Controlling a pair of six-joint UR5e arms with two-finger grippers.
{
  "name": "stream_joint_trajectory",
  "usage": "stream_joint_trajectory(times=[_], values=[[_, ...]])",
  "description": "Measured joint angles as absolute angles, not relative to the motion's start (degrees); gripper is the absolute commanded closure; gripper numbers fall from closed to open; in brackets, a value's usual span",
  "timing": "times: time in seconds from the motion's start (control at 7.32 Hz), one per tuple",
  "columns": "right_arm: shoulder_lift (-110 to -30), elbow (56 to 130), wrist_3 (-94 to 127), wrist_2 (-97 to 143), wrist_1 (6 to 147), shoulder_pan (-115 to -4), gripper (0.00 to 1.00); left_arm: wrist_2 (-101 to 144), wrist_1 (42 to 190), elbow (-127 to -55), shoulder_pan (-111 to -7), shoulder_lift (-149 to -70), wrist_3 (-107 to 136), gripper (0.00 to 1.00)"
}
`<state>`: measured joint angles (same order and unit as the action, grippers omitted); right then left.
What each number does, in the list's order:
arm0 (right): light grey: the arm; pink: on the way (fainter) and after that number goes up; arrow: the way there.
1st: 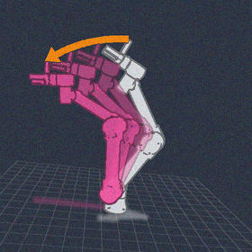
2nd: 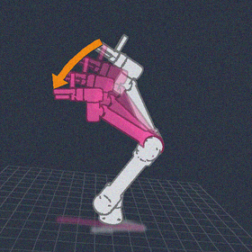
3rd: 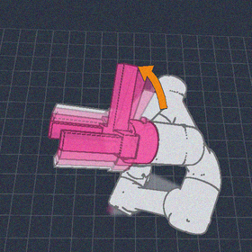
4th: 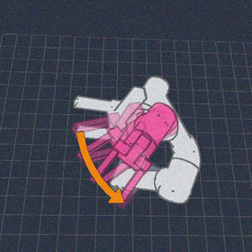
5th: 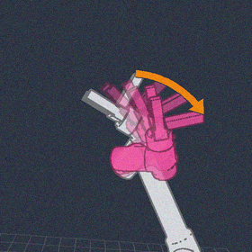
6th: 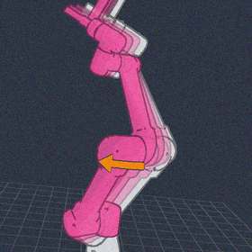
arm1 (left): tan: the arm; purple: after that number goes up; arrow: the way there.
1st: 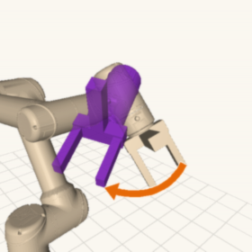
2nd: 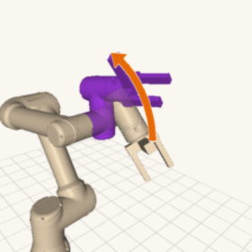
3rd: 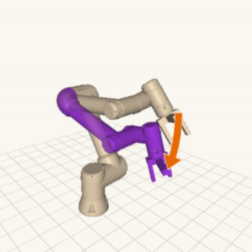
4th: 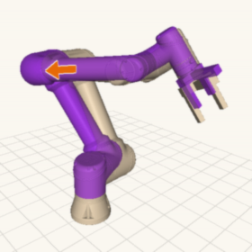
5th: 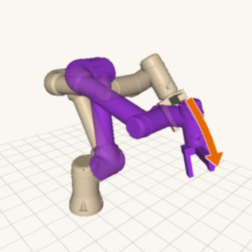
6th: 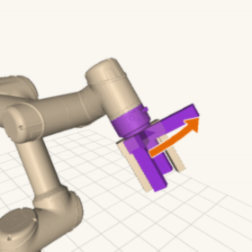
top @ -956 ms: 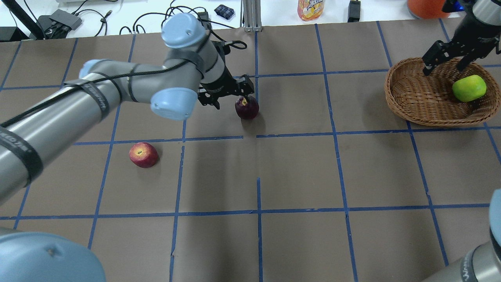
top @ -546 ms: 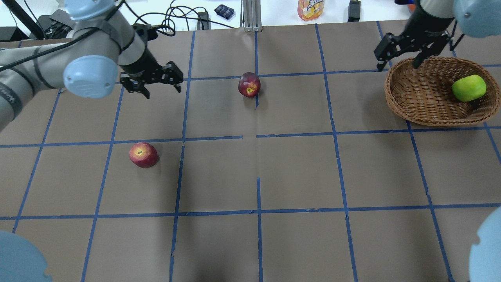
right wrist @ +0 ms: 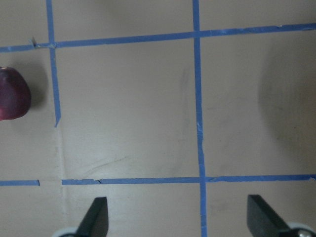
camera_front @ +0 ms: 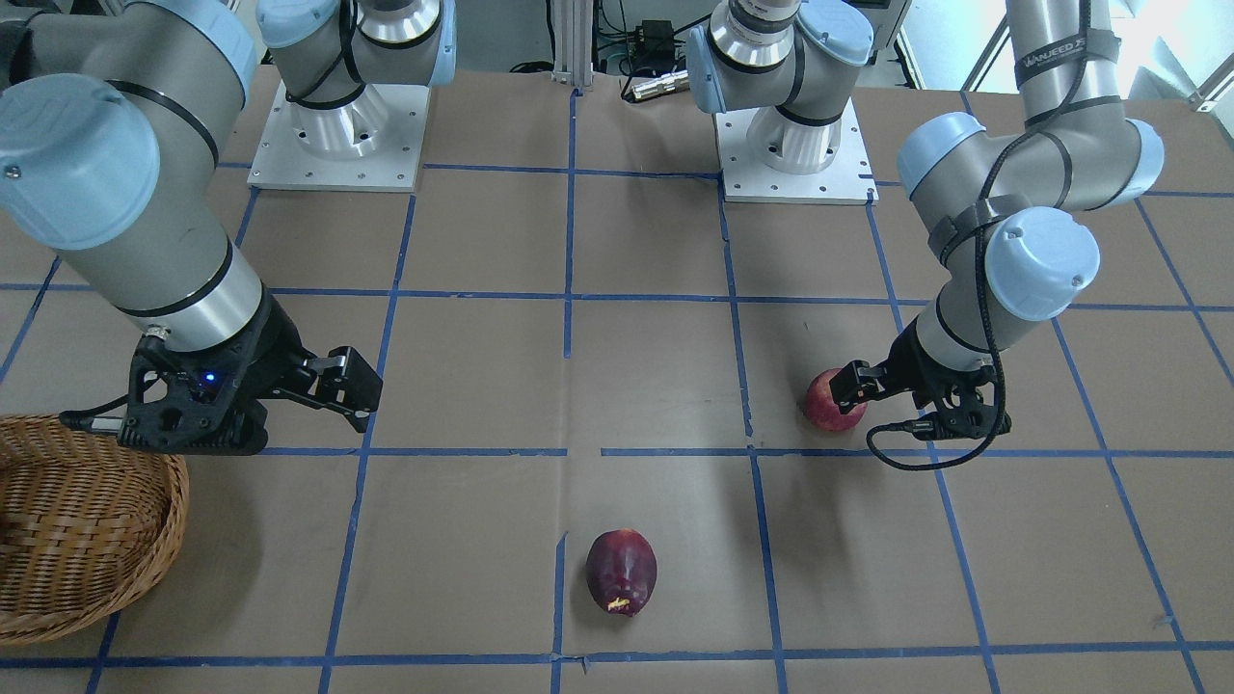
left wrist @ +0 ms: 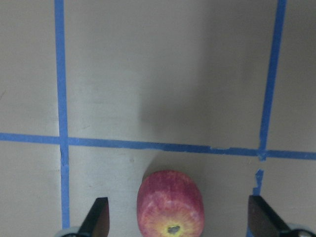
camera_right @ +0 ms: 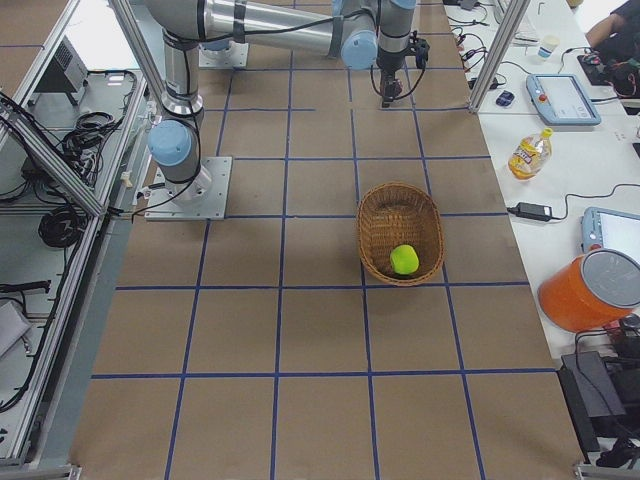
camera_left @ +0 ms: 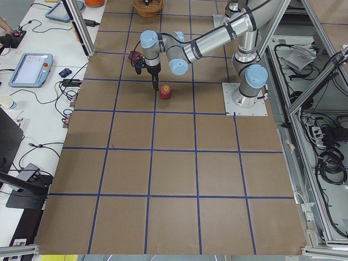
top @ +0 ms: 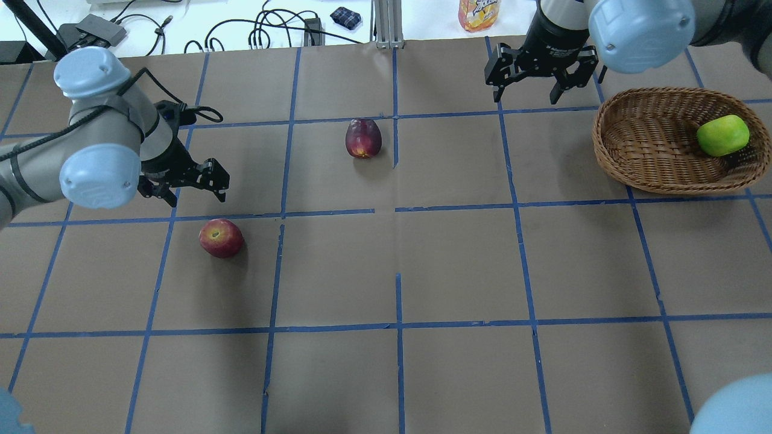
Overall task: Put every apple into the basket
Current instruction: 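Grasp red-yellow apple with left gripper while right grasps dark red apple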
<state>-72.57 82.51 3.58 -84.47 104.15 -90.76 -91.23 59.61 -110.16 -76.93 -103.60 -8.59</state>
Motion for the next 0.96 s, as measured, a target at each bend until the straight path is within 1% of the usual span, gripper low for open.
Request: stream_joint_trajectory(times=[0.27,0.41,0.55,0.68,0.82,0.96], values=[[-69.0,82.3,8.4,-82.6,110.4,-93.2,0.00,-91.0,54.0,-116.2,-76.5,-103.9,-8.2,0.00],[-67.1,81.8,11.1,-82.3,113.1,-95.2,0.00,-90.6,52.5,-117.6,-76.5,-104.7,-8.0,0.00],[-65.0,80.3,13.9,-82.2,114.6,-97.1,0.00,-89.5,51.9,-118.4,-76.5,-105.0,-7.8,0.03],[-62.3,77.9,16.6,-82.2,115.5,-99.1,0.00,-88.6,51.6,-119.1,-76.4,-105.1,-7.8,0.67],[-58.9,75.4,19.4,-82.2,116.6,-101.0,0.00,-88.4,51.4,-119.7,-76.4,-104.9,-8.2,0.85],[-55.7,72.8,21.5,-82.3,117.7,-102.6,0.00,-88.3,51.5,-119.9,-76.4,-104.2,-8.6,0.91]])
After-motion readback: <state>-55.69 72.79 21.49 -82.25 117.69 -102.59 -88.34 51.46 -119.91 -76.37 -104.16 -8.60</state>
